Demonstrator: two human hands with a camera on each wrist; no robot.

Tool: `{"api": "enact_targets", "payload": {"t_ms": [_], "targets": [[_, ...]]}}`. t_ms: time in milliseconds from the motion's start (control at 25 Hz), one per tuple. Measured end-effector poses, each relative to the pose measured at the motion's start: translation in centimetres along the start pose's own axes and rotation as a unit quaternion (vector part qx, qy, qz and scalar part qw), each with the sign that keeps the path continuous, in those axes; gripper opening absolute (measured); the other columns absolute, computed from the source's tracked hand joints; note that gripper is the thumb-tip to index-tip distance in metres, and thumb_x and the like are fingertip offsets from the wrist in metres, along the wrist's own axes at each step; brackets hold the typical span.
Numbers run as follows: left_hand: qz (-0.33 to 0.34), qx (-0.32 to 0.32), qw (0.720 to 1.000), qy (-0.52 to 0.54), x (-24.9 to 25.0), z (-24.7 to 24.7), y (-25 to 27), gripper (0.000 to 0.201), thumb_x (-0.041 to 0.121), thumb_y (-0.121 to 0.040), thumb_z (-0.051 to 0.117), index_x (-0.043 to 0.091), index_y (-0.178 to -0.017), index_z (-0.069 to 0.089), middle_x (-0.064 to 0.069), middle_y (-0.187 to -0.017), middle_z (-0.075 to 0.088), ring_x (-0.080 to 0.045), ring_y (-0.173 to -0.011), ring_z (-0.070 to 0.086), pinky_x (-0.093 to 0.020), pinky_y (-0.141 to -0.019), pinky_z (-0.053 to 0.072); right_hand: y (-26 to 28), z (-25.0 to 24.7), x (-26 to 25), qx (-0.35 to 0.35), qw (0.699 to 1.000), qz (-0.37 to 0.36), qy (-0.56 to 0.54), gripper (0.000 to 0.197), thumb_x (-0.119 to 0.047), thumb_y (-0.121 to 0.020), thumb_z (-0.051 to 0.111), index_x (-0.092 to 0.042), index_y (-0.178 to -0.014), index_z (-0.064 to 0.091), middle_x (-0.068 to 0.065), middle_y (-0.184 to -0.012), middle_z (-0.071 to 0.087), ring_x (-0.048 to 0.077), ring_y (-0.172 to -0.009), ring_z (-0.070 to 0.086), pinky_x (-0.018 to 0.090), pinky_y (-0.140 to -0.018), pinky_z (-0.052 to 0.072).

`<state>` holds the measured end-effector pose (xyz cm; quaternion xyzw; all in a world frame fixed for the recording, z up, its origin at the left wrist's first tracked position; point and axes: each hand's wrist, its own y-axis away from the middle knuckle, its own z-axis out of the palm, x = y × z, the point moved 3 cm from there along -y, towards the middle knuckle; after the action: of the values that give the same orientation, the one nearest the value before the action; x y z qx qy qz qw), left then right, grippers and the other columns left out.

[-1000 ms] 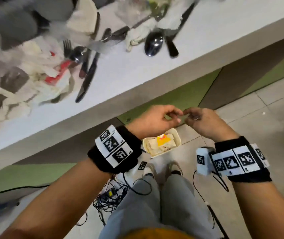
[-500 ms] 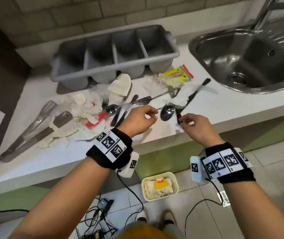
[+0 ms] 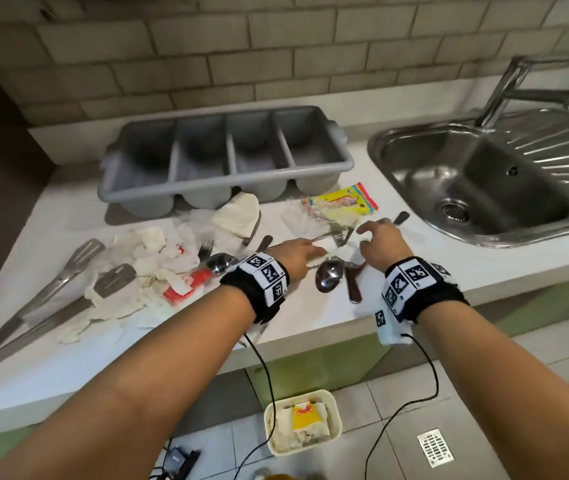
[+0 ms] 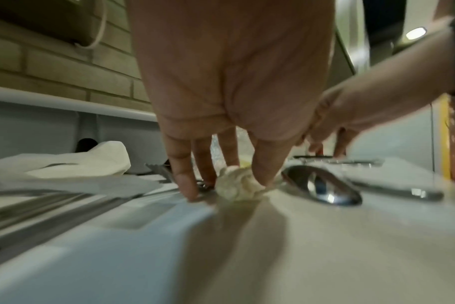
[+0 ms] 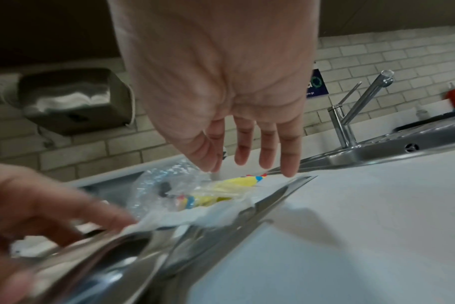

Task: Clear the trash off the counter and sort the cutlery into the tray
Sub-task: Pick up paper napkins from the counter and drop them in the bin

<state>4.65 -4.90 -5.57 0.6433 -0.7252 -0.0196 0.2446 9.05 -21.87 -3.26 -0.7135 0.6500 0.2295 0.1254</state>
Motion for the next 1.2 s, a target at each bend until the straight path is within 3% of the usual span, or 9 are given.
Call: {"api": "enact_targets", "payload": {"t_ms": [160,360,440,560,640,760,840,1000,1200], "targets": [[-0.028,0.038,0.999,-0.007,-0.5,-0.8,-0.3,0.041,0.023,-0.084,0.062,0.022,-0.125,0.056,-0.009,-0.127,0.054,-0.026,-0.123,0.049,-0.039,-0.106,0.037,-3.3,-0.9,-0.3,-0.012,0.996,-0.044,0.073,0.042,-0.01,-0.085,0.055,-0.016,-0.127,0.053,0.013,-0.14,0.04,0.037,-0.124,0.043,0.042,-0.106,0.04],[-0.026,0.194,0.979,0.065,-0.5,-5.3,0.2,0.042,0.022,-0.081,0.062,0.018,-0.121,0.051,-0.005,-0.136,0.041,-0.03,-0.11,0.057,-0.038,-0.093,0.048,-6.9,-0.3,-0.7,-0.057,0.99,-0.055,0.114,0.056,-0.024,-0.082,0.06,-0.032,-0.135,0.043,0.007,-0.151,0.032,0.036,-0.13,0.04,0.048,-0.106,0.04],[-0.012,0.177,0.982,0.069,-0.3,-6.4,-0.7,0.063,0.022,-0.078,0.064,0.027,-0.135,0.038,-0.003,-0.152,0.021,-0.031,-0.112,0.059,-0.04,-0.094,0.049,-7.9,0.3,-0.5,-0.094,0.983,-0.042,0.149,0.063,-0.028,-0.082,0.06,-0.039,-0.138,0.035,0.003,-0.156,0.022,0.035,-0.133,0.036,0.05,-0.108,0.038],[-0.037,0.063,0.997,0.012,-0.2,-5.8,-2.8,0.077,0.031,-0.084,0.059,0.041,-0.146,0.014,-0.006,-0.16,-0.003,-0.03,-0.118,0.056,-0.042,-0.1,0.045,-8.8,1.0,-0.5,-0.128,0.976,-0.039,0.17,0.062,-0.032,-0.082,0.061,-0.043,-0.137,0.034,0.001,-0.155,0.023,0.034,-0.134,0.034,0.049,-0.109,0.037],[-0.067,0.025,0.997,-0.013,-0.5,-4.8,-3.9,0.071,0.029,-0.087,0.057,0.041,-0.145,0.017,-0.008,-0.157,0.013,-0.031,-0.125,0.051,-0.042,-0.103,0.041,-9.1,1.2,-0.6,-0.123,0.98,-0.04,0.153,0.054,-0.026,-0.084,0.059,-0.039,-0.134,0.041,0.004,-0.15,0.031,0.035,-0.131,0.036,0.046,-0.108,0.038],[-0.092,0.042,0.995,0.016,-0.8,-4.4,-4.7,0.056,0.02,-0.088,0.056,0.029,-0.14,0.035,-0.011,-0.138,0.043,-0.028,-0.123,0.05,-0.038,-0.099,0.042,-8.9,0.9,-1.0,-0.073,0.989,-0.06,0.111,0.042,-0.009,-0.087,0.051,-0.022,-0.128,0.052,0.014,-0.135,0.044,0.038,-0.12,0.045,0.041,-0.102,0.041],[-0.104,0.08,0.99,0.051,-1.2,-4.6,-4.6,0.047,0.017,-0.088,0.056,0.024,-0.133,0.044,-0.011,-0.134,0.05,-0.029,-0.119,0.052,-0.036,-0.096,0.043,-8.3,0.2,-1.4,-0.043,0.994,-0.067,0.081,0.033,-0.005,-0.087,0.049,-0.012,-0.117,0.06,0.019,-0.123,0.054,0.037,-0.111,0.054,0.038,-0.094,0.045],[-0.13,0.142,0.977,0.094,-2.5,-5.0,-3.9,0.033,0.021,-0.087,0.058,0.02,-0.12,0.055,-0.011,-0.128,0.057,-0.029,-0.113,0.057,-0.036,-0.097,0.047,-6.7,-1.7,-2.1,0.012,0.998,-0.049,0.044,0.025,-0.004,-0.087,0.043,-0.008,-0.1,0.064,0.023,-0.108,0.064,0.038,-0.099,0.061,0.037,-0.086,0.049],[-0.147,0.218,0.95,0.166,-3.4,-5.9,-1.9,0.025,0.02,-0.09,0.056,0.009,-0.111,0.062,-0.016,-0.123,0.06,-0.03,-0.111,0.058,-0.03,-0.095,0.043,-3.5,-2.1,-2.9,0.004,0.994,-0.106,-0.037,0.03,0.005,-0.088,0.041,0.0,-0.115,0.052,0.026,-0.114,0.057,0.037,-0.104,0.057,0.034,-0.086,0.044]]}}
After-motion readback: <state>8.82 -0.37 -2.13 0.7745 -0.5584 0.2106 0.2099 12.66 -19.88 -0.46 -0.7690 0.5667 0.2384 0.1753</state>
